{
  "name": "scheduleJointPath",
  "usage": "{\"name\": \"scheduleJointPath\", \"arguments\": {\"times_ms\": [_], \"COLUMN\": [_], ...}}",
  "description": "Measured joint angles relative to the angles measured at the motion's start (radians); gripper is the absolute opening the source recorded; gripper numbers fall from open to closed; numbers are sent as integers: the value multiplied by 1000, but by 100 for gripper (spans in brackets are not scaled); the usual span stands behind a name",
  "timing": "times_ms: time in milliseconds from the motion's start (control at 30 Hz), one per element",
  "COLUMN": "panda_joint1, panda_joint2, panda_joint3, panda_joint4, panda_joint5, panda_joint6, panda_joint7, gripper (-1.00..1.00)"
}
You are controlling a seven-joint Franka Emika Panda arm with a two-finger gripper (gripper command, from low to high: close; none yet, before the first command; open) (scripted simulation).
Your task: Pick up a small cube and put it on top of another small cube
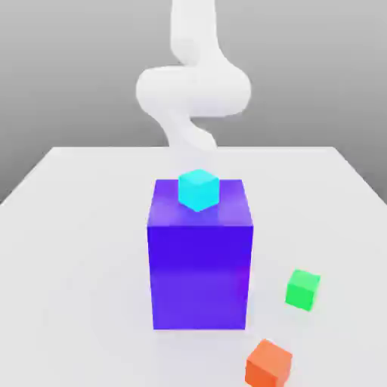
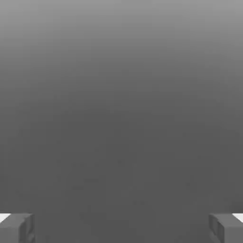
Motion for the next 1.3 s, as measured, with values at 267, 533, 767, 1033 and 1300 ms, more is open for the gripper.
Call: {"name": "scheduleJointPath", "arguments": {"times_ms": [267,533,767,1033,1300], "panda_joint1": [104,181,261,348,411], "panda_joint2": [296,586,840,1132,1378], "panda_joint3": [16,65,105,135,115], "panda_joint4": [73,144,206,277,339], "panda_joint5": [42,53,12,-85,-152], "panda_joint6": [46,91,132,177,288], "panda_joint7": [-127,-231,-288,-321,-318], "gripper": [0,0,0,0,-100]}}
